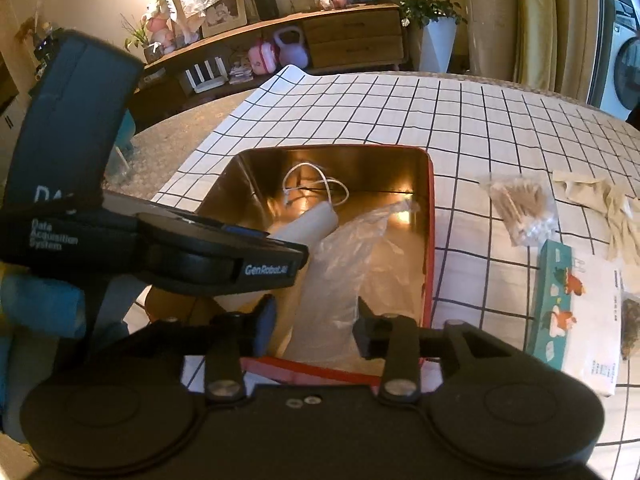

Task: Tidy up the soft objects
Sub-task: 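Carry the plastic bag into the red tin and open both grippers, then lift both open grippers out of the tin and back off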

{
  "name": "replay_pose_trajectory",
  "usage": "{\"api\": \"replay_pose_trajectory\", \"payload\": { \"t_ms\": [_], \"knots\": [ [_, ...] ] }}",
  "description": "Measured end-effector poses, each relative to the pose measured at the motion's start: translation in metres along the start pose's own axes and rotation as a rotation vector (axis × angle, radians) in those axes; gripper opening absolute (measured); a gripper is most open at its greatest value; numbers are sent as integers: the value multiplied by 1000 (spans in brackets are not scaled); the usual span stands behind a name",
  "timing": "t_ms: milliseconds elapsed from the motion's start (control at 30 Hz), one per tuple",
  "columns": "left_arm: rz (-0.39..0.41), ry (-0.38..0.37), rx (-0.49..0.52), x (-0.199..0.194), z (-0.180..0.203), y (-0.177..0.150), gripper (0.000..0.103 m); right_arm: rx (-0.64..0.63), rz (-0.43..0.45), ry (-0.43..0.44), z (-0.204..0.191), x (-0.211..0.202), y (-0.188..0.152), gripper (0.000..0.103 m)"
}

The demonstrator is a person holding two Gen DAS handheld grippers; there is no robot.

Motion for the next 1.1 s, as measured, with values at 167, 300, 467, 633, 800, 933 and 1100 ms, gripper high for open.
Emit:
{"api": "replay_pose_trajectory", "payload": {
  "t_ms": [167, 300, 467, 633, 800, 933, 1100],
  "knots": [
    [21, -1, -14, -9, -2, 4, 57, 1, 17, -1, 1, -12, 0, 56],
    [45, -2, 0, -21, -3, 6, 64, -6, 42, -15, 2, -25, 3, 64],
    [86, -11, 11, -41, 0, 9, 66, -1, 72, -24, 1, -42, 5, 73],
    [128, -20, 26, -62, 6, 9, 67, -19, 102, -30, -3, -61, 8, 80],
    [160, -40, 57, -83, 16, 7, 67, -51, 133, -45, -9, -81, 9, 83],
    [179, -68, 71, -101, 26, 4, 69, -48, 155, -48, -9, -96, 8, 85],
    [214, -104, 89, -122, 42, 0, 73, -33, 177, -70, -5, -115, 5, 87]
  ]
}}
Point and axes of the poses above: each gripper's, at about its wrist camera, not at the fingertips, and x roughly the way its jaws point, z to its right, y to its top, the point moved 8 cm from there along x, roughly the way its jaws point, and after that the axes turned 12 degrees about -x, right-handed, at the moved point
